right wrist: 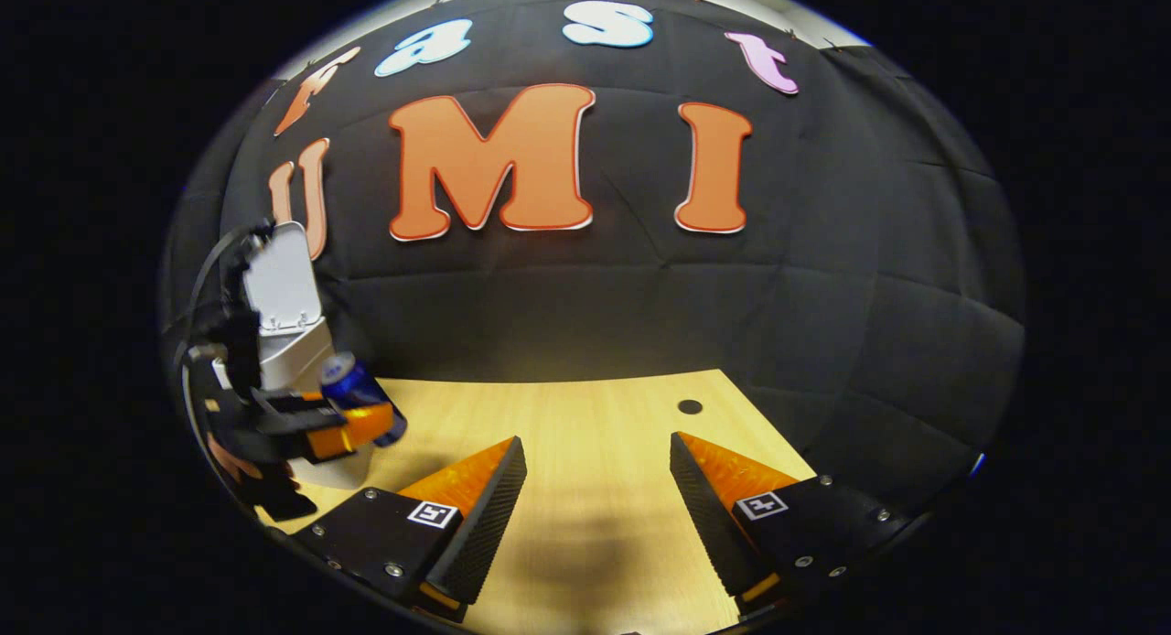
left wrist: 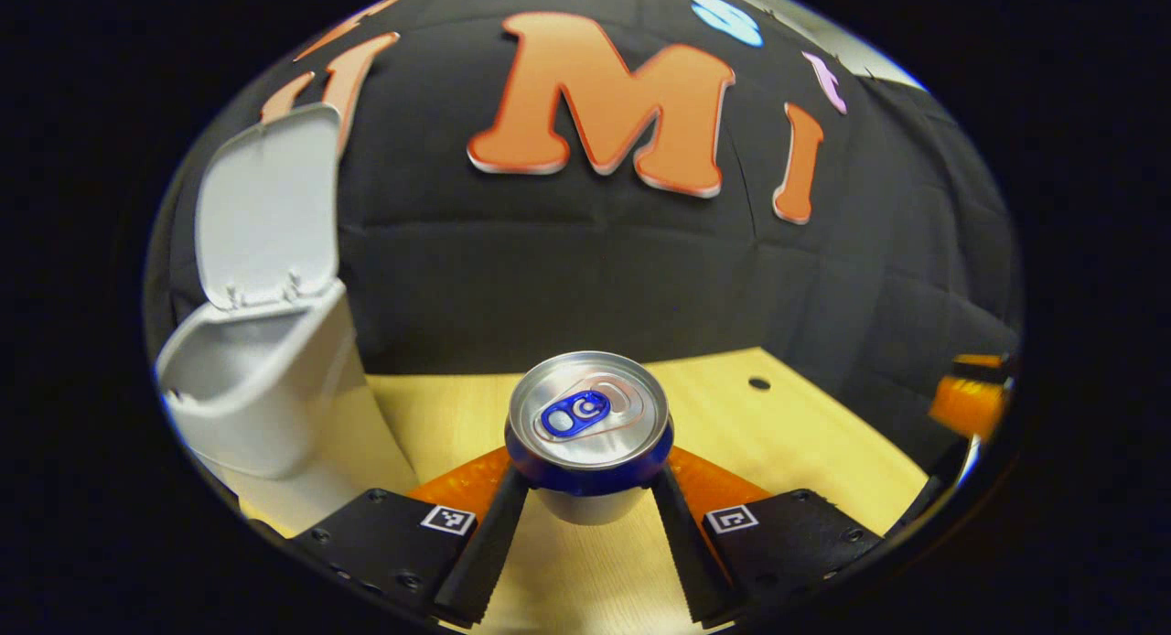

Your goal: Press the lid of the desktop garbage bin to open it, pick up the crumpled paper on the desktop and throw it into the bin, then pick up the pop can on the desktop and drop it into the bin, and finally close the garbage bin lid.

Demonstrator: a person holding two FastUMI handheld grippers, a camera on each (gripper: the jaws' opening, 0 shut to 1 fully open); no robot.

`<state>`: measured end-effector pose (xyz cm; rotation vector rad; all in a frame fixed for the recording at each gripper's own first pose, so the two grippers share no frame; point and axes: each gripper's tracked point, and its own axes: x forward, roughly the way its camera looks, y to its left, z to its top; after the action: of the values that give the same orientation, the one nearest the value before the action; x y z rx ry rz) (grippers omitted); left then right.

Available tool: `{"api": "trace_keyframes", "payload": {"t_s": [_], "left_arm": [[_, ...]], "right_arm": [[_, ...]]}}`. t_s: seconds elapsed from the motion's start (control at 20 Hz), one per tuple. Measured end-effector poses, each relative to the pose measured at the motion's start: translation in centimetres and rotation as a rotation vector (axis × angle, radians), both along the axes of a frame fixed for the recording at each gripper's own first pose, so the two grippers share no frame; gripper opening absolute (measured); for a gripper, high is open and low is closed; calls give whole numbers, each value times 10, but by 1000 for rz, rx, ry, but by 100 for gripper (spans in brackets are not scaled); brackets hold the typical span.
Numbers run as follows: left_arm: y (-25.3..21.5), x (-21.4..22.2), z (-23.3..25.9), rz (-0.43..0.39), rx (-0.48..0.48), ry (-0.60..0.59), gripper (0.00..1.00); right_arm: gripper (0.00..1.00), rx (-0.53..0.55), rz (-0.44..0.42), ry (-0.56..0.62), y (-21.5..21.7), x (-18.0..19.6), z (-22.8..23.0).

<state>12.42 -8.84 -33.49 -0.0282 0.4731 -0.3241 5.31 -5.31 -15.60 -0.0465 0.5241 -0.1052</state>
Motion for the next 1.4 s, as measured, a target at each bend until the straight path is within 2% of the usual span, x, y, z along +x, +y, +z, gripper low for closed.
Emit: {"api": "trace_keyframes", "payload": {"t_s": [0.1,0.3,0.4,0.5,0.55,0.65,0.75,0.8,0.9,1.05,1.1,1.25,1.4], "left_arm": [[5,-8,-13,46,17,-57,76],[12,-11,-4,168,15,-163,75],[15,-4,-20,240,66,-194,75],[6,0,-46,295,77,-175,75],[-6,6,-63,308,52,-160,75],[-27,15,-101,338,36,-90,75],[-47,33,-124,340,-4,-74,76],[-53,40,-131,348,8,-66,76],[-33,45,-132,347,8,-52,76],[-39,47,-161,330,4,23,76],[-43,47,-172,310,-10,59,81],[-47,45,-189,298,-34,115,85],[-54,43,-184,281,-96,100,88]], "right_arm": [[94,-2,35,-10,15,11,5],[95,10,106,-38,50,25,20],[95,8,139,-51,66,27,24],[94,9,168,-51,79,25,23],[95,12,175,-46,83,24,23],[95,38,184,-51,94,22,27],[94,30,185,-71,98,23,34],[94,21,183,-75,99,23,35],[95,15,178,-71,99,20,34],[95,-2,153,-65,93,15,33],[95,-9,140,-63,89,13,32],[94,-19,120,-61,83,11,32],[95,-19,109,-55,79,9,32]]}}
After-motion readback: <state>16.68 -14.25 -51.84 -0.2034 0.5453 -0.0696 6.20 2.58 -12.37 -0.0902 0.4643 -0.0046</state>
